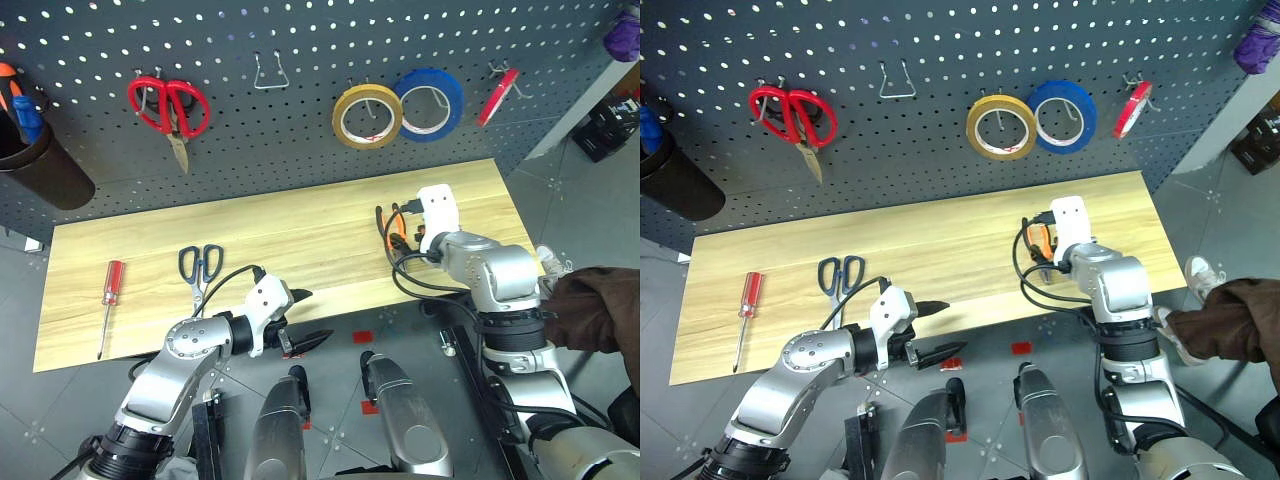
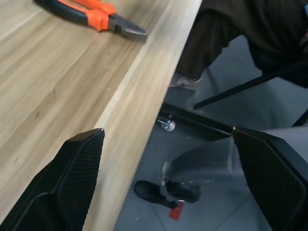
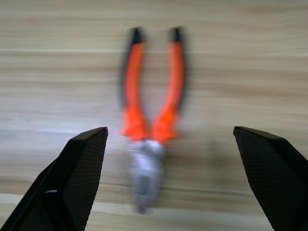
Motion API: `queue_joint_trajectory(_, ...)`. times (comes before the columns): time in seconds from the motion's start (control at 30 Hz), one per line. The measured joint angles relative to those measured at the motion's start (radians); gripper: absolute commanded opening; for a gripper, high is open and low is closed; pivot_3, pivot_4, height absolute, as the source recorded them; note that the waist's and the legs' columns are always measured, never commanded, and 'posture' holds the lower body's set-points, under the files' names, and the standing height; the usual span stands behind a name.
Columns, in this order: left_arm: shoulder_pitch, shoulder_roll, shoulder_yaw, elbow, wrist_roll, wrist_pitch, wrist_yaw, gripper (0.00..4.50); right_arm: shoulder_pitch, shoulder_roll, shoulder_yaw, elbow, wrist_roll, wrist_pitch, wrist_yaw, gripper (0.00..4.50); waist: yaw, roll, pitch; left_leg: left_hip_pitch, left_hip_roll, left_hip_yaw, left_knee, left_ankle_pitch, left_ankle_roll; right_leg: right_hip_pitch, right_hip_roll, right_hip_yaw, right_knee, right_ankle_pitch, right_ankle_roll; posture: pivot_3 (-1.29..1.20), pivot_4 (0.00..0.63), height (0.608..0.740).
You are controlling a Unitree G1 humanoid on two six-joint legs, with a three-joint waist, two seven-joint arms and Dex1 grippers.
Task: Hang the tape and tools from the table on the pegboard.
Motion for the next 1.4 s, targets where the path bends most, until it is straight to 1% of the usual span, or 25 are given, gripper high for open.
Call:
queue_joint_trajectory(0.13, 0.014, -0.001, 0.013, -0.027, -0.003, 0.029, 0.010, 4.50, -0.015, 0.029, 0.003, 0.020, -0.004, 0.002, -0.003, 4.49, 0.015, 0.000, 0.003, 0.000, -0.001, 0.002, -0.001, 0.000, 0.000, 0.000, -0.001, -0.001, -0.003, -0.001, 0.002, -0.19, 0.489, 0.740)
queue_joint_trajectory(0.23, 0.013, -0.005, 0.017, -0.038, -0.008, 0.042, 0.021, 4.50, -0.042, 0.031, 0.004, 0.089, -0.012, -0.009, -0.010, 4.49, 0.019, -0.001, 0.008, -0.001, -0.001, 0.004, 0.000, 0.000, 0.000, 0.000, -0.001, -0.001, -0.005, -0.001, 0.002, -0.19, 0.494, 0.740)
queue_joint_trajectory(0.33, 0.004, -0.019, 0.017, -0.046, -0.024, 0.065, 0.026, 4.50, -0.073, 0.018, 0.017, 0.171, -0.030, -0.027, -0.013, 4.49, 0.018, -0.001, 0.014, 0.000, -0.001, 0.006, 0.000, 0.000, 0.000, -0.001, -0.002, 0.000, -0.005, -0.001, 0.003, -0.18, 0.498, 0.740)
queue_joint_trajectory(0.53, -0.033, -0.031, 0.029, -0.098, -0.077, 0.114, 0.043, 4.50, -0.124, -0.008, 0.053, 0.257, -0.054, -0.035, -0.003, 4.49, 0.015, -0.001, 0.017, -0.001, 0.000, 0.008, -0.003, 0.000, -0.001, -0.003, -0.001, 0.001, -0.005, -0.001, 0.003, -0.17, 0.505, 0.740)
queue_joint_trajectory(0.73, -0.024, -0.032, 0.038, -0.112, -0.082, 0.118, 0.058, 4.50, -0.143, -0.010, 0.056, 0.328, -0.058, -0.051, 0.003, 4.49, 0.016, 0.000, 0.020, -0.001, 0.000, 0.009, -0.003, -0.001, -0.001, -0.003, -0.001, 0.001, -0.005, -0.001, 0.003, -0.16, 0.504, 0.740)
queue_joint_trajectory(1.03, -0.008, -0.031, 0.046, -0.126, -0.085, 0.119, 0.078, 4.50, -0.209, -0.015, 0.073, 0.513, -0.090, -0.188, 0.011, 4.49, 0.017, -0.002, 0.027, -0.001, 0.000, 0.011, -0.003, -0.001, -0.001, -0.003, -0.001, 0.003, -0.008, -0.001, 0.003, -0.13, 0.511, 0.740)
queue_joint_trajectory(1.2, 0.005, -0.031, 0.050, -0.129, -0.087, 0.130, 0.091, 4.50, -0.237, -0.024, 0.073, 0.577, -0.100, -0.241, 0.014, 4.49, 0.018, -0.003, 0.028, -0.001, 0.000, 0.011, -0.005, -0.001, -0.001, -0.003, -0.001, 0.003, -0.011, -0.001, 0.003, -0.13, 0.511, 0.740)
queue_joint_trajectory(1.3, 0.008, -0.031, 0.057, -0.129, -0.088, 0.133, 0.093, 4.50, -0.240, -0.027, 0.073, 0.587, -0.105, -0.249, 0.023, 3.91, 0.019, -0.003, 0.028, -0.001, 0.000, 0.011, -0.005, -0.001, -0.001, -0.002, -0.001, 0.003, -0.012, -0.001, 0.004, -0.13, 0.516, 0.740)
queue_joint_trajectory(1.4, 0.009, -0.031, 0.058, -0.134, -0.089, 0.134, 0.096, 4.50, -0.244, -0.031, 0.073, 0.589, -0.109, -0.237, 0.032, 2.98, 0.020, -0.003, 0.028, -0.001, 0.000, 0.011, -0.005, -0.001, -0.001, -0.002, -0.001, 0.003, -0.013, 0.000, 0.004, -0.13, 0.514, 0.740)
